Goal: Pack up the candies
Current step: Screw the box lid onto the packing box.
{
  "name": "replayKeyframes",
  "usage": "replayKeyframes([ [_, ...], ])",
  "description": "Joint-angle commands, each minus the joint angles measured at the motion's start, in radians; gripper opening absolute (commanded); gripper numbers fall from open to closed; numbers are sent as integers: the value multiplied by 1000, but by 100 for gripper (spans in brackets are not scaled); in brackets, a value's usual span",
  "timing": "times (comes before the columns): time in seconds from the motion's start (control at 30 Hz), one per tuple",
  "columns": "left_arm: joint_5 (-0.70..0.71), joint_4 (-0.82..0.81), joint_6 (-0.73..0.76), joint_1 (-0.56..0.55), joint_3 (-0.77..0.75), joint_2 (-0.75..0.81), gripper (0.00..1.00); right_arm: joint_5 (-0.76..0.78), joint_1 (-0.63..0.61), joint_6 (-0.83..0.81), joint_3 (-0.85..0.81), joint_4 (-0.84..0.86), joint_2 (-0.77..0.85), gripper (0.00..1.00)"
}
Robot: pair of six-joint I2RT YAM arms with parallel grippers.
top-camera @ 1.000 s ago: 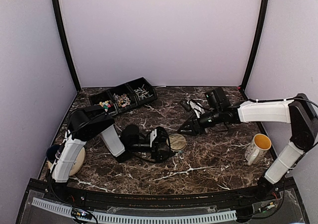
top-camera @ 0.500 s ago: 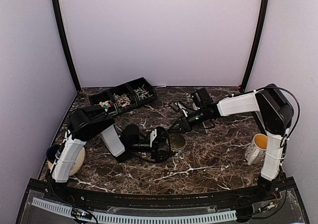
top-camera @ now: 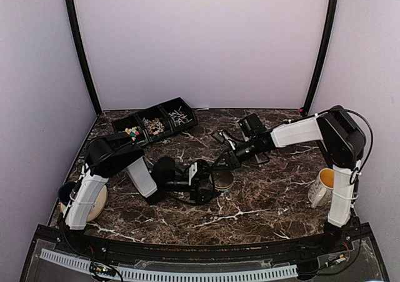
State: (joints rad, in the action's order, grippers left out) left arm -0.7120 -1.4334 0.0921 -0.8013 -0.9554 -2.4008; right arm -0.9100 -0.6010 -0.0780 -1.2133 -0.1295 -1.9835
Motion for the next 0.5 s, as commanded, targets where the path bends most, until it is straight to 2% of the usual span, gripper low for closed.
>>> replayKeyframes([
  [0.0,37,185,34,5,22,-73,86,-24,1,-17,0,-2,-6,35],
  [0.3,43,188,31,4,21,-73,86,0,7,-27,53,-10,30,27],
  [0.47,50,187,28,7,20,-73,86,19,18,-26,136,5,70,24],
])
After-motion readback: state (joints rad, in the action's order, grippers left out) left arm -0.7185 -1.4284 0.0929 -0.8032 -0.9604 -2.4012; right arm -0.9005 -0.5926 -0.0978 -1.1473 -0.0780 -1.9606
